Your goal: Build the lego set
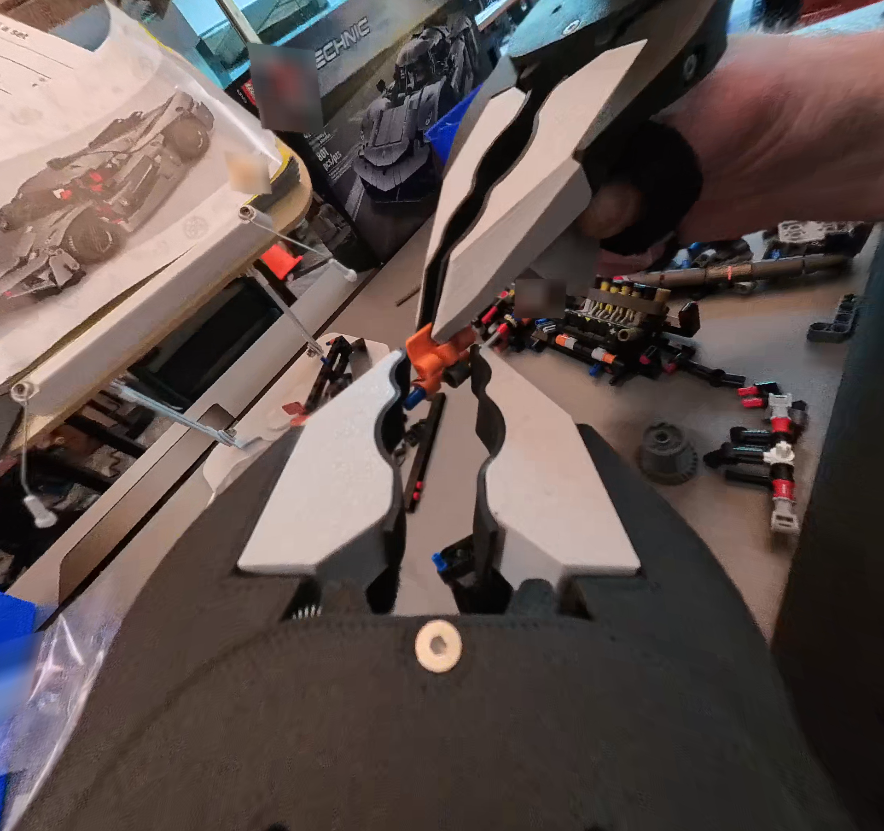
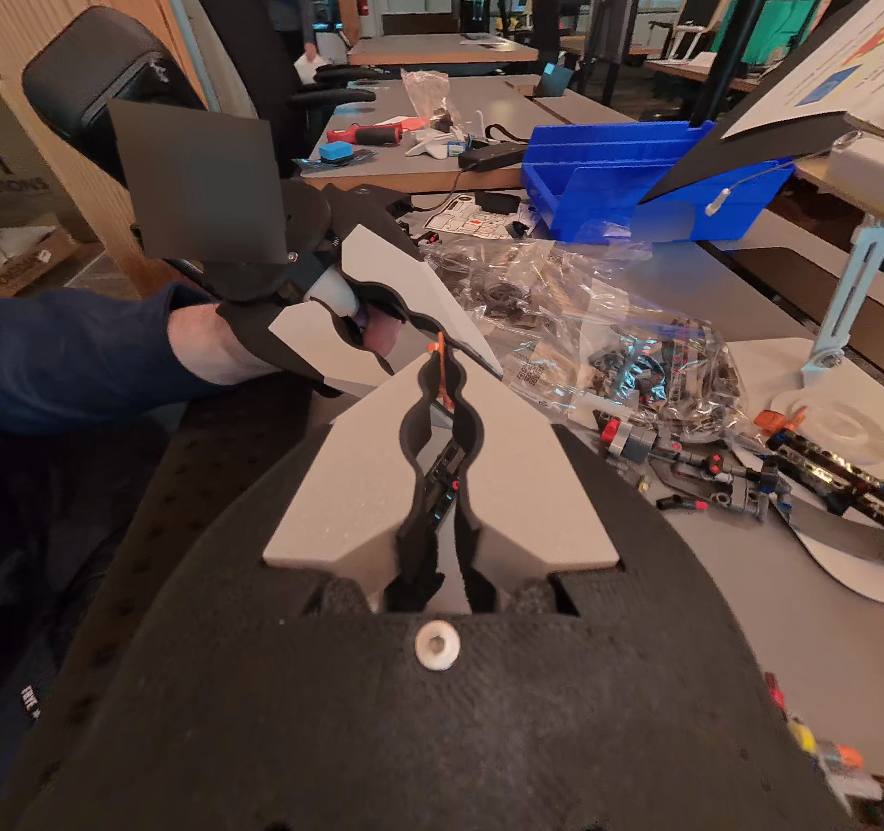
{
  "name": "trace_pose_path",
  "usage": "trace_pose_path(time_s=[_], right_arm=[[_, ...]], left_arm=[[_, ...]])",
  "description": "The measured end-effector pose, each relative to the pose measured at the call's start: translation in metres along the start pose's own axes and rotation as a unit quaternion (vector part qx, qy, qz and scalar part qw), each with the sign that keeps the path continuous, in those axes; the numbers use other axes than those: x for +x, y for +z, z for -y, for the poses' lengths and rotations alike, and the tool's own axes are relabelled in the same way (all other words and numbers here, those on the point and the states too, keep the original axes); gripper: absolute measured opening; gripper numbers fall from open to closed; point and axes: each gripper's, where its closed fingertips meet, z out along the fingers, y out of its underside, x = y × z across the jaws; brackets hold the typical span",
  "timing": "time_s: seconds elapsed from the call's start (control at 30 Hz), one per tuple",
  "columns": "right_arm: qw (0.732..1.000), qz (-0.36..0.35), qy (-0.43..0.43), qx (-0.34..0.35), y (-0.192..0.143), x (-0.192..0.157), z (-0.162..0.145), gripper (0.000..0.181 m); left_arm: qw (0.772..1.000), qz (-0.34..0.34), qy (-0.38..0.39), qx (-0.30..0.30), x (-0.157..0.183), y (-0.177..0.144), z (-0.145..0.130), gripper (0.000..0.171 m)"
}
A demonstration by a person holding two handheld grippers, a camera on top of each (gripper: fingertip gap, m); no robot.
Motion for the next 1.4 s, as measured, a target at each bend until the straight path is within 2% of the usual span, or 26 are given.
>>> trace_pose_path(time_s=[0.33,0.77,0.97,1.2,1.4], right_arm=[[0.997,-0.059,-0.016,0.050,-0.016,-0.017,-0.007,0.000],[0.997,-0.076,0.002,0.029,-0.019,-0.019,-0.031,0.000],[0.997,-0.072,-0.004,0.028,-0.018,-0.022,-0.030,0.000],[0.997,-0.072,0.006,0.027,-0.018,-0.024,-0.029,0.000],[0.996,-0.058,0.046,0.040,-0.014,-0.030,-0.033,0.000]], left_arm=[[0.999,0.030,0.016,-0.005,0.022,0.004,0.007,0.023],[0.998,0.024,0.022,-0.050,0.040,0.013,-0.010,0.021],[0.998,0.027,0.026,-0.048,0.041,0.010,-0.009,0.020],[0.999,0.016,-0.010,-0.049,0.043,0.007,-0.007,0.020],[0.995,-0.019,-0.087,-0.051,0.053,0.001,-0.012,0.020]])
